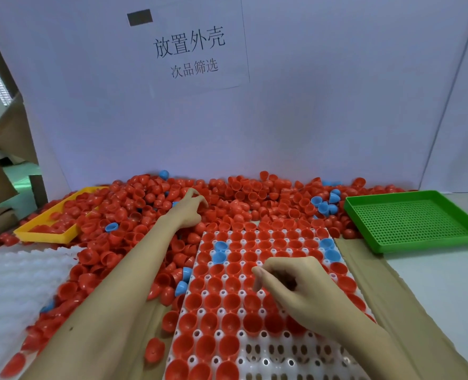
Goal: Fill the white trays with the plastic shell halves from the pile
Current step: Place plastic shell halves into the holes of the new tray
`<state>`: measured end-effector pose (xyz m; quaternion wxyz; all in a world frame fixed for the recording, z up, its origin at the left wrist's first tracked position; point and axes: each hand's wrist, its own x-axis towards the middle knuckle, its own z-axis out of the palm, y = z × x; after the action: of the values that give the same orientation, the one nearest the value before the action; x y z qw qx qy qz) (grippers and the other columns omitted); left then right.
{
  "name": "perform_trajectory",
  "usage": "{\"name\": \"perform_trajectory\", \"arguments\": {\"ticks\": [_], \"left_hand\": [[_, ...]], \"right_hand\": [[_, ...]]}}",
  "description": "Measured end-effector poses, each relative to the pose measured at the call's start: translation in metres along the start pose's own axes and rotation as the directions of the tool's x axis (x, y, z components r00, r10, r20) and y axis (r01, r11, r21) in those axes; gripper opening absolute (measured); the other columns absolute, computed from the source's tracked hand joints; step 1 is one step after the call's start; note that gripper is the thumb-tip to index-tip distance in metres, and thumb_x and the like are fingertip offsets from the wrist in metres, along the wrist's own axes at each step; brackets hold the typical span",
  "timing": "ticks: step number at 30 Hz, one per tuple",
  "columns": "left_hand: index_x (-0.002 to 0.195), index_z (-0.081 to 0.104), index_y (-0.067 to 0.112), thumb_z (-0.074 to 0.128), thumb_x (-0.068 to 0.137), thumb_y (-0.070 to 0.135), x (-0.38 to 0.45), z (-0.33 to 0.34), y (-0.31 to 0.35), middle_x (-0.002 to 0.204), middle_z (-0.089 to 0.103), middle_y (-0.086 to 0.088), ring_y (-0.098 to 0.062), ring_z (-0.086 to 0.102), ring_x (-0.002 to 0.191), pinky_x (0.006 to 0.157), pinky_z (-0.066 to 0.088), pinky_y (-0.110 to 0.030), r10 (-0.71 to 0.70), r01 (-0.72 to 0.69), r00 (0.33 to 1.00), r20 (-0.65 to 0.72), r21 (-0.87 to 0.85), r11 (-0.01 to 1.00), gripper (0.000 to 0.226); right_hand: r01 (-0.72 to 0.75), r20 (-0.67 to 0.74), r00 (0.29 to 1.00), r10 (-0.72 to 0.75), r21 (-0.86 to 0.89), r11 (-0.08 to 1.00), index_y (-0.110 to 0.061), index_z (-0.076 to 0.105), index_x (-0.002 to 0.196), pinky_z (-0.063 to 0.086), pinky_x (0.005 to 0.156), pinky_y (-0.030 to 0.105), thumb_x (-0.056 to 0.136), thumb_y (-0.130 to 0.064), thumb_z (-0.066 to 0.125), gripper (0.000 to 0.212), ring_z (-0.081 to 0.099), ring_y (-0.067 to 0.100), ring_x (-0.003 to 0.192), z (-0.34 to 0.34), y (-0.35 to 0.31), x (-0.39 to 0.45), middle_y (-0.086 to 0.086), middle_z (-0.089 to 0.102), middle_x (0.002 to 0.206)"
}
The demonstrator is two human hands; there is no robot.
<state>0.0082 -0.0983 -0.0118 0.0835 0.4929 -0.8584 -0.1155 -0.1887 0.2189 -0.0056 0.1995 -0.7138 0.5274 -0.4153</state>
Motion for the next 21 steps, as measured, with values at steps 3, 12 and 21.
{"name": "perform_trajectory", "arguments": {"ticks": [3, 12, 21], "left_hand": [[0.12, 0.064, 0.015, 0.067, 0.09, 0.003, -0.004, -0.001, -0.004, 0.142, 0.035, -0.004, -0.022, 0.058, 0.101, 0.084, 0.053, -0.032, 0.013, -0.012, 0.997, -0.075, 0.011, 1.0, 0.033], [0.121, 0.064, 0.023, 0.071, 0.095, 0.028, -0.039, -0.009, -0.012, 0.113, 0.057, -0.001, -0.024, 0.061, 0.107, 0.087, 0.055, -0.04, 0.068, -0.041, 0.979, -0.191, 0.14, 0.989, 0.028], [0.112, 0.061, 0.02, 0.086, 0.079, 0.05, -0.094, 0.003, 0.008, 0.106, 0.055, 0.003, -0.017, 0.055, 0.099, 0.082, 0.048, -0.031, -0.014, -0.102, 0.819, -0.573, -0.17, 0.98, 0.051]], "right_hand": [[-0.001, 0.012, 1.0, 0.001, 0.006, 1.0, -0.027, 0.075, 0.084, 0.039, 0.052, 0.018, 0.107, -0.043, 0.055, 0.034, 0.053, 0.01, 0.05, 0.001, -0.001, -0.001, -0.007, 0.06, 0.059], [-0.023, 0.014, 1.0, 0.023, -0.01, 1.0, -0.024, 0.074, 0.081, 0.042, 0.052, 0.023, 0.106, -0.043, 0.055, 0.037, 0.055, 0.014, 0.05, 0.001, -0.001, 0.0, -0.001, 0.061, 0.059], [-0.015, -0.031, 0.999, 0.015, -0.008, 1.0, -0.031, 0.072, 0.078, 0.039, 0.049, 0.029, 0.107, -0.036, 0.058, 0.033, 0.052, 0.019, 0.047, -0.001, 0.002, 0.001, 0.001, 0.059, 0.056]]}}
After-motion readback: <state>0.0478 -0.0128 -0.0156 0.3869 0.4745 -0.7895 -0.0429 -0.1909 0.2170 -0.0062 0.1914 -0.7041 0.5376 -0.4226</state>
